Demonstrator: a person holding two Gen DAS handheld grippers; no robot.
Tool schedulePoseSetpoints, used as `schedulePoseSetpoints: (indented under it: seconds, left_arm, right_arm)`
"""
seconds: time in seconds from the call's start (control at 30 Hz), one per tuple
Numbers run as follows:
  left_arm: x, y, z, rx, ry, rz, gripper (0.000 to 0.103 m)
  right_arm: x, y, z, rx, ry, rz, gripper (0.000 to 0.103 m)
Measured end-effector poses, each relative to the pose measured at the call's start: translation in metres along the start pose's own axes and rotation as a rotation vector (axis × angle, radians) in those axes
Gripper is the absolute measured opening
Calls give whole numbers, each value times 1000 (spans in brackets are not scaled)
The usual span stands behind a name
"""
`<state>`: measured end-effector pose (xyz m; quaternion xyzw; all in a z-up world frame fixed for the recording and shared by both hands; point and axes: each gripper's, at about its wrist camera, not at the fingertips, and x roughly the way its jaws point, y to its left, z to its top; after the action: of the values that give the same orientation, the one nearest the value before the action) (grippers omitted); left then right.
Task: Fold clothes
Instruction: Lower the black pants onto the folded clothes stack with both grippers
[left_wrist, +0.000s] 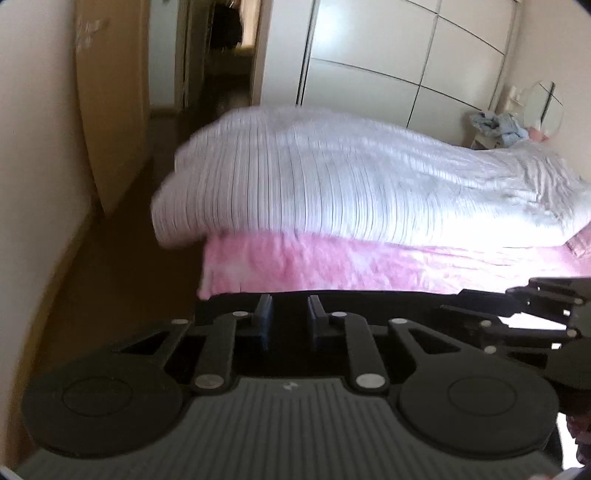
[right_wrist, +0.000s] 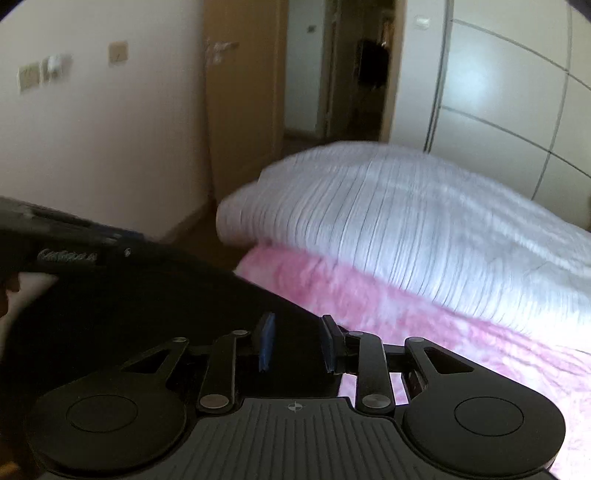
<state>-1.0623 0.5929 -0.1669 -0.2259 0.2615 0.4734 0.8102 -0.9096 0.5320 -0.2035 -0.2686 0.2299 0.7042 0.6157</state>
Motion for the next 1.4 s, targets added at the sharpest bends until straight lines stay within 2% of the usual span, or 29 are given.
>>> schedulePoseSetpoints:
  seconds: [0.13,0.27,0.33,0.4,0.53,0.63,0.7,0.8,0.9,1.0,1.17,1.27,1.4]
  left_arm:
    - [11,1,-14,-12,1,7,18]
    - [15,0,-22,-16,1,27,18]
    - [-11,-3,-18,-30,-2,68,17]
    - [-41,-6,-23,-64,-6,74,16]
    - [-89,-22,-52,-107,20,56,17]
    - [-98,-33,-66,-125,59,74,17]
    - [-104,-40,-69,-134,77,99,17]
    - [-112,-49,-74,-149,104,138,19]
    - [-120,-59,-79,-163,131,176,27]
    - [-137,-70,-75,-189,130,210,33]
    - [-163,-95,-74,-220,151,261,35]
    - [-181,-113,-75,-217,155,282,37]
    - [-201,-137,-76,-208,147,315,46]
  right_arm:
    - [14,-14,-17,83,43,38,29]
    - [-7,-22,-9,103,32,51,29]
    - [-27,-32,-3,160,0,73,29]
    - [-52,-42,-4,218,-30,112,29]
    - [-92,-40,-22,192,-36,177,29]
    - [-87,-25,-43,124,52,175,29]
    - [-75,-19,-51,134,114,164,29]
    - [-79,-16,-44,104,142,152,29]
    - [-94,-14,-38,100,154,151,30]
    - [-113,-16,-47,131,209,171,37]
    - [-144,-16,-63,109,270,177,41]
    - [-163,-21,-65,114,256,182,43]
    - [-189,-33,-60,110,211,187,54]
